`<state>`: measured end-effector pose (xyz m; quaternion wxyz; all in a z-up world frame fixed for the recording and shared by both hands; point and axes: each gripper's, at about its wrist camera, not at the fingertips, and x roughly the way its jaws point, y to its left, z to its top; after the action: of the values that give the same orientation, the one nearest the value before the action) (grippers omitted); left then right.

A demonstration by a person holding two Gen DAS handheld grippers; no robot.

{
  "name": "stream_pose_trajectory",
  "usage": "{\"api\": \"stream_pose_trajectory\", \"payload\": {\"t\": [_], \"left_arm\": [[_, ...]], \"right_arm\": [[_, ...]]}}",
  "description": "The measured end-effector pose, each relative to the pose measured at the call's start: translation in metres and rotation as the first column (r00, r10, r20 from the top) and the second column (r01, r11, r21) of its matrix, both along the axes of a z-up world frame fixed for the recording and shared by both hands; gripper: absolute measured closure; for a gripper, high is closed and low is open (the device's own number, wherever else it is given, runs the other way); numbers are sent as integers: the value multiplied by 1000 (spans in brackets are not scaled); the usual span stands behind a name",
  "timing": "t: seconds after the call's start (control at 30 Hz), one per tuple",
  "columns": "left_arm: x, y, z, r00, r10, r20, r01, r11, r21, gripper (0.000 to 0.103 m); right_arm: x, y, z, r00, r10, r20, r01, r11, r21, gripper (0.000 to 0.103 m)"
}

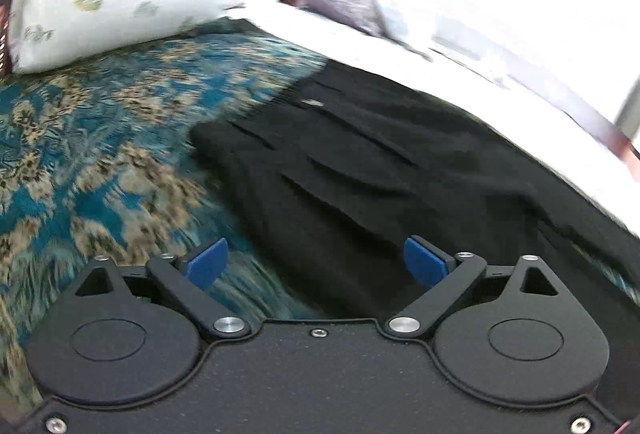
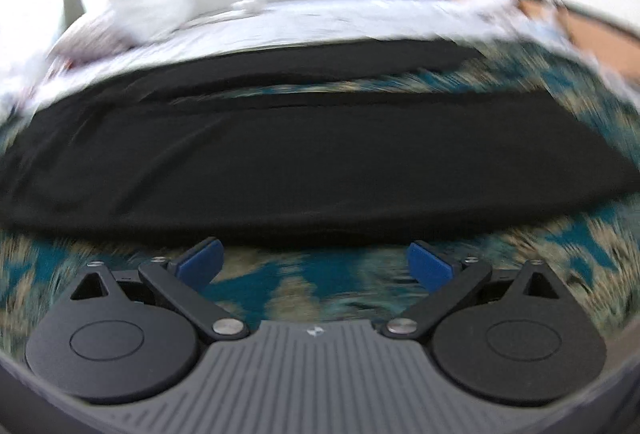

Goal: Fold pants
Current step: 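Grasp the trouser waistband with the left tool while the right tool grasps the hem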

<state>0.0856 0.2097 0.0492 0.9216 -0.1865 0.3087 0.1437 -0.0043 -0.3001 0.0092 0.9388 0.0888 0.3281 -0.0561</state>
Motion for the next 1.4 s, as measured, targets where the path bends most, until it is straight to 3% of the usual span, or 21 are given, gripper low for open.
{"api": "stream_pose_trajectory", "payload": {"t": [0.13, 0.3, 0.53, 0.7, 0.8, 0.87, 0.93, 1.0, 1.07, 1.1, 1.13, 1.17, 1.3, 1.4], "left_arm": [[27, 30, -13, 997, 64, -37, -65, 997, -31, 20], [44, 43, -27, 990, 135, -42, -137, 989, -57, 21], [67, 44, -34, 981, 193, -13, -194, 979, -65, 21], [78, 39, -36, 966, 257, -22, -257, 966, -14, 36], [79, 38, -37, 967, 256, -11, -257, 966, -15, 31], [79, 39, -38, 971, 239, 11, -239, 970, -46, 14], [83, 39, -39, 970, 242, 10, -241, 969, -51, 12], [88, 34, -38, 966, 259, -8, -260, 966, -12, 21], [91, 28, -36, 952, 303, -39, -300, 951, 71, 67], [91, 26, -34, 946, 320, -45, -314, 944, 104, 72], [89, 26, -32, 950, 311, -30, -307, 947, 97, 80], [85, 26, -28, 952, 307, -13, -305, 948, 89, 89], [72, 19, -7, 955, 292, 44, -295, 940, 171, 91], [62, 20, 12, 961, 269, 62, -275, 944, 181, 91]], "right_arm": [[6, -54, -2, 991, -130, -7, 130, 979, 156, 5], [24, -95, -3, 980, -197, -17, 193, 933, 305, 6], [55, -128, -9, 958, -285, -28, 275, 891, 360, 23], [62, -131, -11, 942, -335, -38, 325, 875, 359, 39], [66, -135, -12, 940, -339, -36, 329, 873, 360, 40], [66, -133, -12, 943, -332, -35, 324, 884, 337, 41], [65, -129, -11, 946, -324, -36, 318, 897, 307, 43], [66, -128, -10, 945, -325, -38, 322, 903, 283, 47], [68, -128, -9, 939, -342, -47, 342, 903, 259, 61], [69, -129, -9, 934, -352, -55, 354, 900, 253, 67], [68, -130, -8, 930, -362, -59, 365, 896, 254, 86], [67, -132, -8, 928, -366, -61, 369, 892, 260, 90], [60, -132, -1, 922, -384, -47, 384, 892, 241, 94], [52, -124, 8, 923, -383, -28, 381, 903, 198, 96]]}}
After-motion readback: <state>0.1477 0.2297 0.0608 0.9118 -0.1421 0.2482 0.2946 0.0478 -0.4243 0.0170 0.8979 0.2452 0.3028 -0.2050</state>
